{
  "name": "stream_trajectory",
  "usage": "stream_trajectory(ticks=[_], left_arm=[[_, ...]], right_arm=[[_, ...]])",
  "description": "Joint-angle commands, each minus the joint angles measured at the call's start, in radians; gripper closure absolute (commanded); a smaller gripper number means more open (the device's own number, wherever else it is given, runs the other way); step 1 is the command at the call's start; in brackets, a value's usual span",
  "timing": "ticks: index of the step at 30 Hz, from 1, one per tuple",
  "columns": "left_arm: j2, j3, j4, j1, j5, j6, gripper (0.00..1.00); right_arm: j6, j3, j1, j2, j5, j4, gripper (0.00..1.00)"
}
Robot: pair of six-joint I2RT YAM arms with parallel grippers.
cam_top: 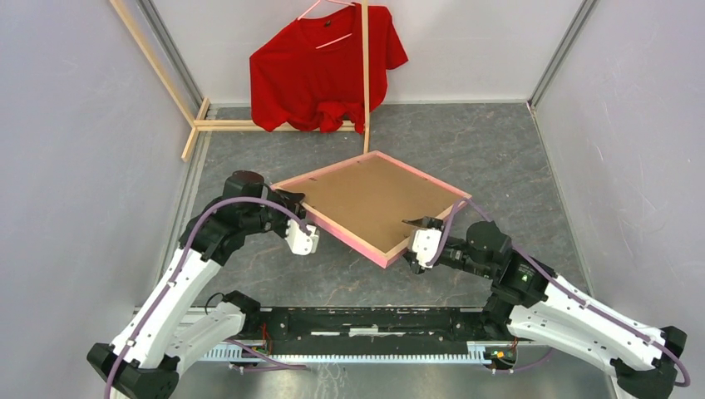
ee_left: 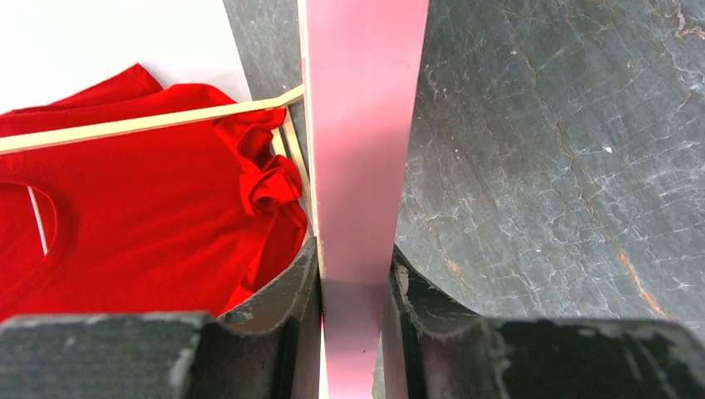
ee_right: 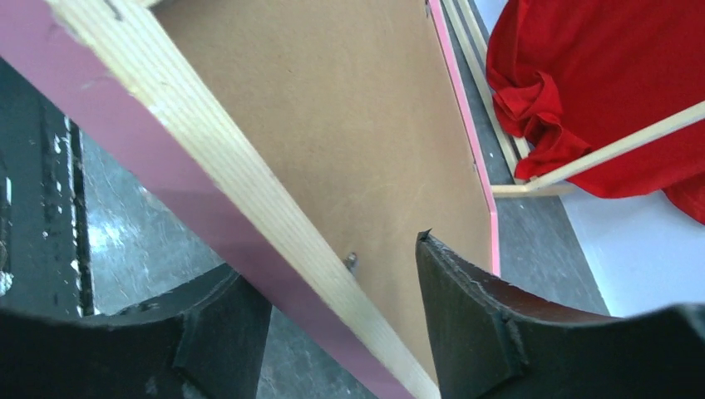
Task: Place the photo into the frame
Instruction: Turn over the photo frame at the center of the board.
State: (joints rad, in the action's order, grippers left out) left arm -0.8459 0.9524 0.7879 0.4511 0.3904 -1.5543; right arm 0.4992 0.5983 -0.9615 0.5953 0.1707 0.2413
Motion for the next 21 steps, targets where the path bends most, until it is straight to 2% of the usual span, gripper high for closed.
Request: stream_trajectory(ticks=[1, 5, 7, 8, 10, 11, 13, 14, 17, 21], left_arm=[[0.006, 0.077, 0.006, -0.018, -0.028, 0.16, 0.98], [-0.023, 0.143, 0.005, -0.018, -0.004, 0.237, 0.97], [-0.037, 0.177, 0.005, -0.019, 0.012, 0.275, 0.9], [-0.043, 0.192, -0.001, -0.019, 0.018, 0.298, 0.83], [-0.048, 0.219, -0.028, -0.019, 0.025, 0.353, 0.63], [-0.047, 0.227, -0.048, -0.018, 0.028, 0.377, 0.57], [-0.043, 0.242, -0.084, -0.018, 0.034, 0.422, 0.52], [-0.041, 0.249, -0.101, -0.018, 0.033, 0.453, 0.45], [-0.035, 0.271, -0.176, -0.019, 0.019, 0.534, 0.13], [-0.048, 0.337, -0.295, -0.018, -0.038, 0.689, 0.01]], right_arm=[[0.018, -0.014, -0.005, 0.006, -0.117, -0.177, 0.37], [0.012, -0.002, -0.004, -0.016, -0.154, -0.248, 0.53], [-0.005, 0.02, -0.004, -0.031, -0.163, -0.289, 0.64], [-0.012, 0.036, -0.005, -0.035, -0.164, -0.298, 0.69], [-0.035, 0.073, -0.005, -0.035, -0.165, -0.304, 0.77], [-0.044, 0.089, -0.005, -0.034, -0.165, -0.304, 0.8], [-0.069, 0.126, -0.005, -0.03, -0.16, -0.298, 0.85], [-0.083, 0.143, -0.005, -0.028, -0.155, -0.297, 0.87], [-0.143, 0.211, -0.005, -0.002, -0.161, -0.276, 0.93], [-0.237, 0.33, -0.005, 0.078, -0.16, -0.206, 1.0]])
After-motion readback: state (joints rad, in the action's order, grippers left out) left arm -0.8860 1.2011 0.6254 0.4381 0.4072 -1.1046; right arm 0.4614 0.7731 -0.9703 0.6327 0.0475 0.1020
